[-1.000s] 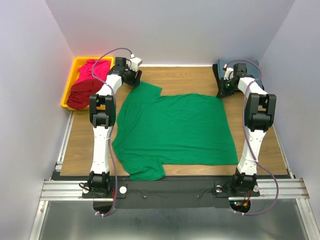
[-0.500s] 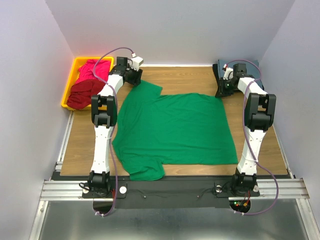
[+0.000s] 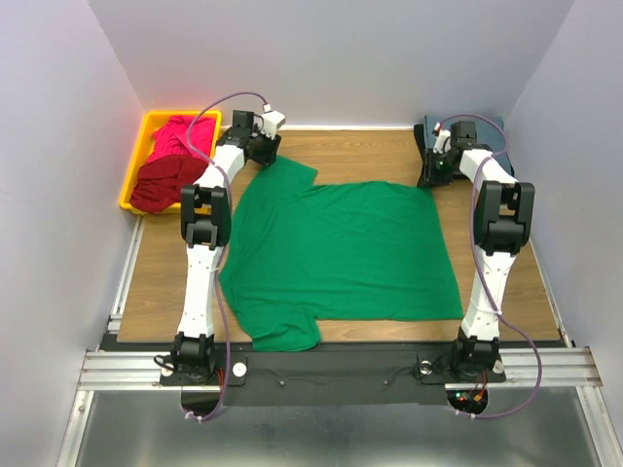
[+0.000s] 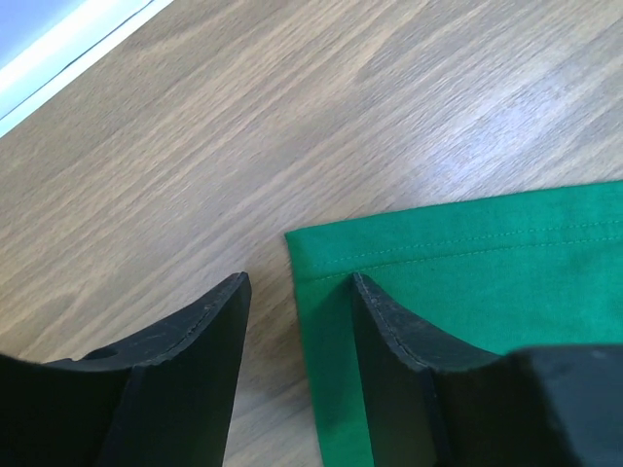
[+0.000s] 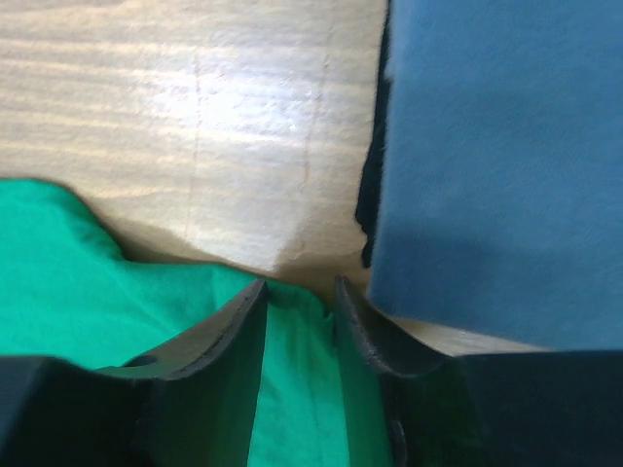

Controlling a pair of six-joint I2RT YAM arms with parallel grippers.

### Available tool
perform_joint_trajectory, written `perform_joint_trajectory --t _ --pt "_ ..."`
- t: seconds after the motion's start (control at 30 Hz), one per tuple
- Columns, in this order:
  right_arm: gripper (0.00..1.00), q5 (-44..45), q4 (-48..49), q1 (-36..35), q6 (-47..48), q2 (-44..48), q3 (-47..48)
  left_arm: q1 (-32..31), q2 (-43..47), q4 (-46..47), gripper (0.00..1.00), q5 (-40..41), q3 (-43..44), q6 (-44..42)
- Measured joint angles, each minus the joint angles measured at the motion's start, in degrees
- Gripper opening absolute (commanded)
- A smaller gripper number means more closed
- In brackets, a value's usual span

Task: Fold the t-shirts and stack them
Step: Flatten the tshirt out

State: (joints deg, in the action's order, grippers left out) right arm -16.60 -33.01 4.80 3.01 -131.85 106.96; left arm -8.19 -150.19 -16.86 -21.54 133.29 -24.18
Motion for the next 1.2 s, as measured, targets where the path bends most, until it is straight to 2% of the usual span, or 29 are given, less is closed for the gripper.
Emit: perform_joint_trajectory --t 0.07,0.1,0.13,0.2,0.3,0.5,1.0,1.13,1.2 --pt "0.26 0.6 0.1 0.0 -0.2 -0.2 0.3 -0.3 0.0 0.0 0.41 0.3 0.1 -0.5" --pt "0.24 0.9 0.1 0.0 -0.3 -0.3 0.3 -0.5 -0.1 -0.1 0.34 0.5 0.2 -0.7" --pt "0.22 1.2 0.1 0.0 -0.3 -0.3 0.3 -0.6 -0.1 -0.1 0.33 0.6 0.3 -0.8" --pt "0.22 1.4 0.1 0.0 -0.2 -0.3 0.3 -0.8 -0.1 0.0 0.29 0.8 0.3 -1.2" --pt "0.31 1.8 0.1 0.0 -0.2 -0.3 0.3 -1.1 -0.1 0.0 0.24 1.0 0.3 -1.4" --pt "0.38 3.7 0.8 -0.3 0.2 0.8 -1.0 -1.1 -0.1 0.0 0.24 1.0 0.3 -1.5" --pt "0.41 9.1 1.0 -0.3 0.6 2.1 -2.1 -1.1 -0.2 0.0 0.24 1.1 0.3 -1.5" --pt "0.37 8.5 1.0 -0.3 0.6 2.1 -2.1 -1.1 -0.2 0.0 0.24 1.1 0.3 -1.5" --pt "0.29 8.0 1.0 -0.3 0.6 2.1 -2.1 -1.1 -0.2 0.0 0.23 1.1 0.3 -1.5"
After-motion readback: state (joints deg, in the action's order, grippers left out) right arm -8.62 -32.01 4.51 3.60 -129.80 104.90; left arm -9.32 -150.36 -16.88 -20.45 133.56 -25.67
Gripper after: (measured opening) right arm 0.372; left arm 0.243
